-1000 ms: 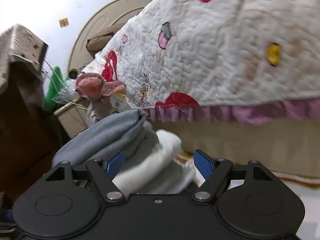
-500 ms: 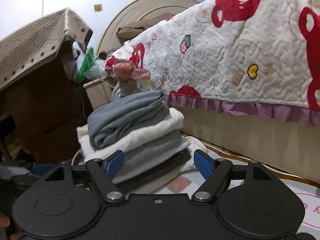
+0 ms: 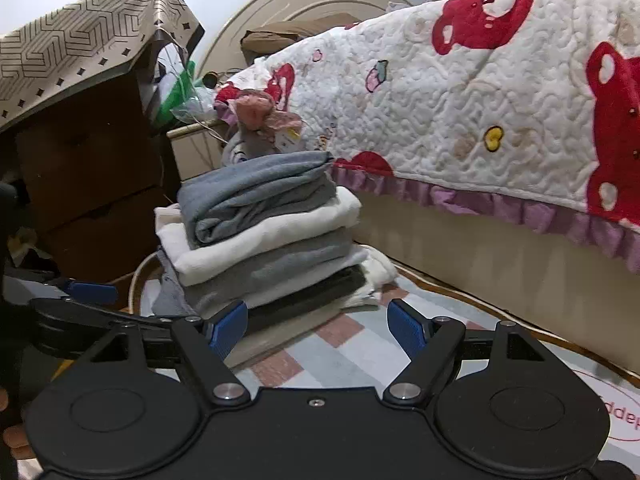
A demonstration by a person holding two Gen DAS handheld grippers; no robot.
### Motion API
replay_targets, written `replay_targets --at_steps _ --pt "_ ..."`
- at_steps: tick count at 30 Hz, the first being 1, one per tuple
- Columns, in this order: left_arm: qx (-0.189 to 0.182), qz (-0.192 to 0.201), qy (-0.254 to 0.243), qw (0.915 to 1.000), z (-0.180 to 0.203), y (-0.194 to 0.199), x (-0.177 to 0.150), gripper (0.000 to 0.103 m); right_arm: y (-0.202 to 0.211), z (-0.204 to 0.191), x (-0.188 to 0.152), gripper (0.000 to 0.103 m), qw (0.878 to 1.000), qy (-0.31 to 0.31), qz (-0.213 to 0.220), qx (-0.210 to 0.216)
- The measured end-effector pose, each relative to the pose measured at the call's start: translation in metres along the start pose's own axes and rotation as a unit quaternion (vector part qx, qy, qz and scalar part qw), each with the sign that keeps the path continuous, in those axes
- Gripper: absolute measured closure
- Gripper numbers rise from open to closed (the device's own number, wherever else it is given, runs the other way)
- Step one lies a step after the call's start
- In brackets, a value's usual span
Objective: Fold clothes
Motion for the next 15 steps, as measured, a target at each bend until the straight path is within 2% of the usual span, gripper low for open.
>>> replay_targets --at_steps 15 --pt "-0.038 -0.007 0.001 0.9992 0.0052 0.0047 -0.0042 0.000 0.0050 0.0045 -0.0033 0.021 1.000 -0.004 -0.006 -0.023"
Point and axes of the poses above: each gripper's, at about its wrist camera, not at the fingertips, and y roughly against the way its jaws point, z to its right, x to its top, the point moved 2 cm from there along -y, roughly the way its jaws point, and after that the axes turned 8 degrees about -x, right-handed, at the moved point
